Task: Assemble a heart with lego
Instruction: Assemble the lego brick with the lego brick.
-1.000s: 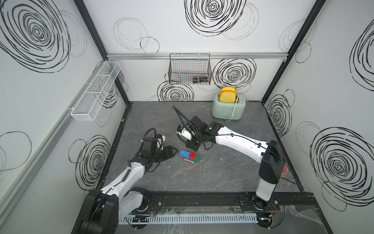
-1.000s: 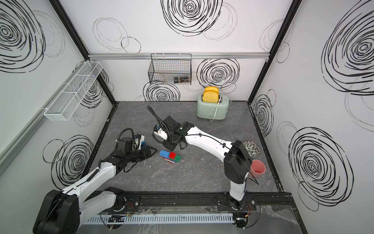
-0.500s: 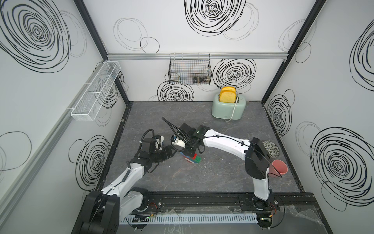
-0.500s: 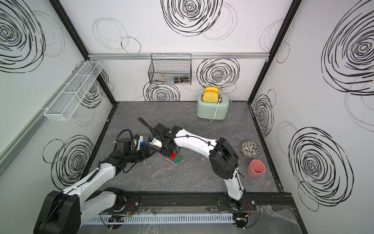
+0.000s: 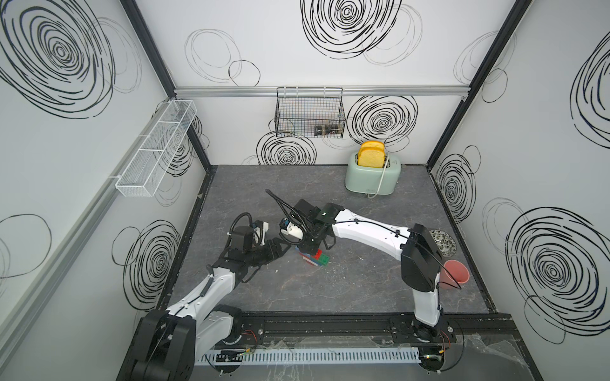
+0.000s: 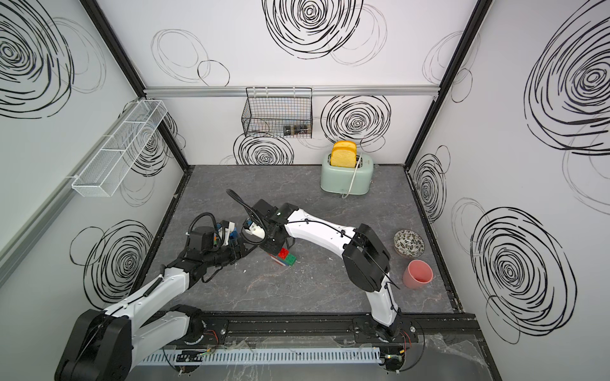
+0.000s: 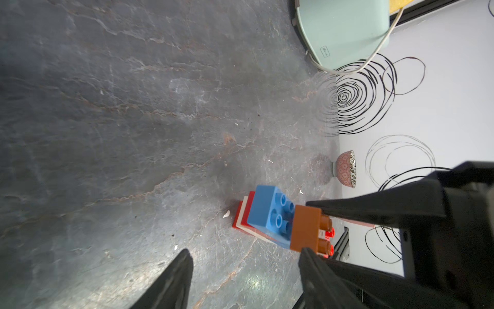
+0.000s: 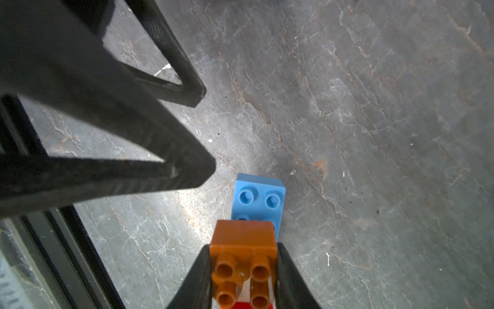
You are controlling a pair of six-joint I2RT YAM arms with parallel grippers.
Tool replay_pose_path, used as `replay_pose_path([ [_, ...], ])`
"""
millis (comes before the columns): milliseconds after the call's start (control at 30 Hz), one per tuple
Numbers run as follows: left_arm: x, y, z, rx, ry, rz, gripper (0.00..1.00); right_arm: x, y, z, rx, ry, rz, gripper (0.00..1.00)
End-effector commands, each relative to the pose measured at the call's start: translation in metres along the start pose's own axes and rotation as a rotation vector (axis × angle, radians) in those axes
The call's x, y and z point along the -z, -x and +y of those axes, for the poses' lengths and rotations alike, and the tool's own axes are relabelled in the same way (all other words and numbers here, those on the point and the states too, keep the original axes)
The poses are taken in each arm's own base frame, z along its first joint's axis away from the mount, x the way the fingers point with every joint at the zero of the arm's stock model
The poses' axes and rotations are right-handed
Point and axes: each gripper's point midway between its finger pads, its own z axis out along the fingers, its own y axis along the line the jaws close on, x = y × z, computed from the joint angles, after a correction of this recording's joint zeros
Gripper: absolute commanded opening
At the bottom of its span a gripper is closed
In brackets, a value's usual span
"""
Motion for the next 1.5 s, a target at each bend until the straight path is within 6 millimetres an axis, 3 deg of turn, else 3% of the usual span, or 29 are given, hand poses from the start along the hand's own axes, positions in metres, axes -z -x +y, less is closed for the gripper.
replay_pose_path([
  [0, -0.005, 0.004, -0.023, -0.019, -0.112, -0.015, 0.69, 0.028, 0.013, 0.003, -0.010, 0.021, -0.081, 0.30],
  [267, -0.014, -0.002, -0.028, -0.023, -0.111, 0.004, 0.68, 0.031, -0.002, -0.010, -0.067, -0.033, -0.036, 0.29],
  [533, -0.022, -0.011, -0.023, -0.021, -0.079, 0.024, 0.67, 0.018, -0.014, -0.007, -0.112, -0.022, -0.012, 0.28],
  [1467, -0.018, -0.009, -0.016, -0.011, -0.058, 0.011, 0.67, -0.016, -0.039, 0.008, -0.062, -0.050, 0.119, 0.26],
])
